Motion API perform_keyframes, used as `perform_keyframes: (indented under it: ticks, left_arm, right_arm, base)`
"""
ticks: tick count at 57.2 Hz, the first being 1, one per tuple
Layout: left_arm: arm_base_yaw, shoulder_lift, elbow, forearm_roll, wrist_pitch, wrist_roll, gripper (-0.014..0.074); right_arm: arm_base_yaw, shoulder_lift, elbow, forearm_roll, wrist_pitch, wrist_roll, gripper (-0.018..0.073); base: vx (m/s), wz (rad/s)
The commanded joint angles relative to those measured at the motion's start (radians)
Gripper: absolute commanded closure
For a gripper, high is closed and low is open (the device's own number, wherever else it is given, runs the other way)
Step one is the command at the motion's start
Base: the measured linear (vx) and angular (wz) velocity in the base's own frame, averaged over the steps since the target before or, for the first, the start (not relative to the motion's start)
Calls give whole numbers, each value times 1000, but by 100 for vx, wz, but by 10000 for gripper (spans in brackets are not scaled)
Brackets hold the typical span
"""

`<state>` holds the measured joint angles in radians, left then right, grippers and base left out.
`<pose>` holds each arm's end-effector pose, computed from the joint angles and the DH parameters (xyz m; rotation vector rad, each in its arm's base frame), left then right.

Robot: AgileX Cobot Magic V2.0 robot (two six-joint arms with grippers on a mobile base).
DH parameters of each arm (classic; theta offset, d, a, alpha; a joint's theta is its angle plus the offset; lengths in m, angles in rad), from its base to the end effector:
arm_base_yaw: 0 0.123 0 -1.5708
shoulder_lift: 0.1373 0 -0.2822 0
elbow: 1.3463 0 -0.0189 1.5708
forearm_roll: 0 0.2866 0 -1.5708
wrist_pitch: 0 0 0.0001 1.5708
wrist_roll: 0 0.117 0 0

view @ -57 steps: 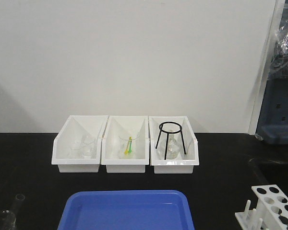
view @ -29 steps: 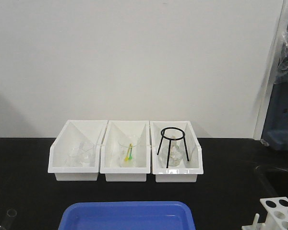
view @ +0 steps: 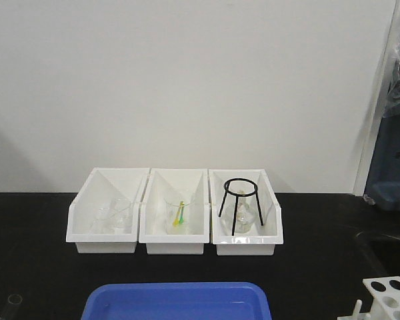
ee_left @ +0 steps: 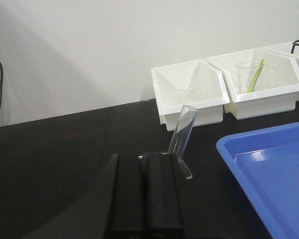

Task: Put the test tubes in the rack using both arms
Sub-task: 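Move the left gripper toward the glass test tube in the beaker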

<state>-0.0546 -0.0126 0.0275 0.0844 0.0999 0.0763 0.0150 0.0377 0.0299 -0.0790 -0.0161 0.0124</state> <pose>0.1213 -0.0056 0.1944 0.1649 1.5902 0.0889 0.1252 0.0020 0.2007 -0.0636 1.5340 -0.0401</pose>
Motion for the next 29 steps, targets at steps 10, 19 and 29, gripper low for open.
perform_keyframes:
  ticks: [10, 19, 29]
  left_arm:
    - [0, -1, -27, -10, -77, -4, 601]
    - [0, -1, -27, -10, -77, -4, 601]
    - [0, -1, -27, -10, -77, -4, 601]
  right_arm:
    - [-5, 21, 14, -2, -81, -1, 568]
    - [-5, 21, 14, -2, -80, -1, 568]
    - [-5, 21, 14, -2, -83, -1, 568]
  base:
    - [0, 0]
    - [0, 0]
    - [0, 0]
